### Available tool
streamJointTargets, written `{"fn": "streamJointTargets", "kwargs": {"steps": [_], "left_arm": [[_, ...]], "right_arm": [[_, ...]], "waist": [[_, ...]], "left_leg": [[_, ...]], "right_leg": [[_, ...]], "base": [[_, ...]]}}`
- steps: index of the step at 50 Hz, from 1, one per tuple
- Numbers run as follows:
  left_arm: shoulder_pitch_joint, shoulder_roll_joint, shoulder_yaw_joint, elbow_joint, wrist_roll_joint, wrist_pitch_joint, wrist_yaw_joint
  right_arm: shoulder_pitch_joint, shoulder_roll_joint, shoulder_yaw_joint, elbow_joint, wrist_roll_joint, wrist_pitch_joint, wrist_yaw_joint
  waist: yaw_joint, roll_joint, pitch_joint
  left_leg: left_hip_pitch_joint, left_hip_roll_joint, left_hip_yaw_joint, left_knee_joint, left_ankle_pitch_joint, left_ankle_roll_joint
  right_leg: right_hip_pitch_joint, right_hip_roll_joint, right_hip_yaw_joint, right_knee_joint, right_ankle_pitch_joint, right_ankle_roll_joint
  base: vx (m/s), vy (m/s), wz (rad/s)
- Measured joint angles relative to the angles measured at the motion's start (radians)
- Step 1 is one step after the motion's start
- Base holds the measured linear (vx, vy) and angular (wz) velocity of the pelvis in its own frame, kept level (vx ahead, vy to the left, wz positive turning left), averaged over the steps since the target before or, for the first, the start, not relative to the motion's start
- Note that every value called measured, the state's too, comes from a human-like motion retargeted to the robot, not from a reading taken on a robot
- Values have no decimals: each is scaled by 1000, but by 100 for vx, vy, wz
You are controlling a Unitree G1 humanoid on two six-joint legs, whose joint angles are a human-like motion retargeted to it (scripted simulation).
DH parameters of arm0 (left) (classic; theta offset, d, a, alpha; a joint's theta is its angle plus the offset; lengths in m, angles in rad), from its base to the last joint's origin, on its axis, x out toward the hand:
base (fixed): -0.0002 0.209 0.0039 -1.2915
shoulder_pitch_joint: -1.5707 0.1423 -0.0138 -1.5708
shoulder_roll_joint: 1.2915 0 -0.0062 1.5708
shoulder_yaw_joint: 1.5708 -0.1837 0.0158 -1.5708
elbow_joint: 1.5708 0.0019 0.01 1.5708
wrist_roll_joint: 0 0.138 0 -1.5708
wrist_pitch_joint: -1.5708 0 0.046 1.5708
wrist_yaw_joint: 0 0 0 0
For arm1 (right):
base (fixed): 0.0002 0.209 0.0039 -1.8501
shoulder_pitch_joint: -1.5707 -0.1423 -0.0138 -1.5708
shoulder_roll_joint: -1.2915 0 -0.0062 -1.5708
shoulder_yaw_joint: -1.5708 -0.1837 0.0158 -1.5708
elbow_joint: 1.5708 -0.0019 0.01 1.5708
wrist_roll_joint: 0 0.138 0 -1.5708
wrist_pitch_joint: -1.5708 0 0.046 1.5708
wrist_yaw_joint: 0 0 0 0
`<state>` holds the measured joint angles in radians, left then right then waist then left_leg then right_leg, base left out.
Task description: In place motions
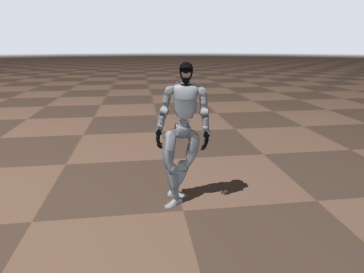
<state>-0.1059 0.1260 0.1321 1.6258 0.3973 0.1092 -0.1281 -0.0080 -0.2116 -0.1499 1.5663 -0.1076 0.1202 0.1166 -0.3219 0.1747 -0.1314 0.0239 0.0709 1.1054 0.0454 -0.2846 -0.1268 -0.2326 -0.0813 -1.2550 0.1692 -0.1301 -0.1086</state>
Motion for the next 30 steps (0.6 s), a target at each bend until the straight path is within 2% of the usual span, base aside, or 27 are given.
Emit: {"fn": "streamJointTargets", "kwargs": {"steps": [2,6,10,13,18,20,23,25,28,30], "left_arm": [[-5,0,-9,-16,3,3,-6],[-8,-12,-10,-61,12,6,-22],[2,-32,10,-110,0,-15,-46],[26,-47,26,-133,-13,-25,-56],[54,-49,32,-117,-58,-22,-45],[59,-46,37,-95,-66,-19,-32],[67,-44,53,-70,-77,-18,0],[72,-42,63,-63,-80,-19,14],[82,-41,65,-60,-71,-20,16],[89,-42,63,-60,-64,-19,18]], "right_arm": [[11,2,-25,40,21,4,-3],[49,10,-61,120,72,17,-7],[115,32,-64,134,106,45,12],[150,57,-76,134,83,54,32],[127,82,-56,110,-65,93,114],[109,89,-26,59,-145,101,128],[62,92,42,-28,-224,86,88],[23,95,83,-80,-256,67,62],[-19,106,118,-141,-257,25,63],[-33,119,126,-170,-227,2,76]], "waist": [[-27,4,0],[-100,40,-6],[-110,15,-37],[-82,-44,-77],[-7,-167,-104],[26,-183,-95],[51,-191,-63],[63,-199,-41],[70,-208,-25],[78,-194,-12]], "left_leg": [[20,-8,29,0,3,-15],[46,19,42,25,35,-34],[79,21,33,93,121,-14],[94,15,-23,200,219,57],[-23,72,-300,597,378,262],[-91,69,-448,700,398,257],[-179,-13,-660,739,381,218],[-211,-32,-699,737,305,235],[-228,-36,-694,646,130,257],[-231,-64,-755,517,91,223]], "right_leg": [[-18,13,79,-16,31,-9],[-30,30,161,-22,25,3],[-30,22,265,-32,10,10],[-21,-20,350,-46,13,13],[-7,-94,529,-58,33,1],[-3,-86,593,-67,48,-9],[13,-73,661,-85,78,-19],[21,-70,704,-93,98,-21],[24,-75,757,-103,125,-6],[40,-50,770,-121,142,-1]], "base": [[-27,33,-144],[-19,25,-74],[-7,15,-105],[-2,7,-120],[-6,7,-169],[-6,8,-214],[-16,11,-213],[-17,12,-203],[-13,10,-165],[-3,6,-153]]}}
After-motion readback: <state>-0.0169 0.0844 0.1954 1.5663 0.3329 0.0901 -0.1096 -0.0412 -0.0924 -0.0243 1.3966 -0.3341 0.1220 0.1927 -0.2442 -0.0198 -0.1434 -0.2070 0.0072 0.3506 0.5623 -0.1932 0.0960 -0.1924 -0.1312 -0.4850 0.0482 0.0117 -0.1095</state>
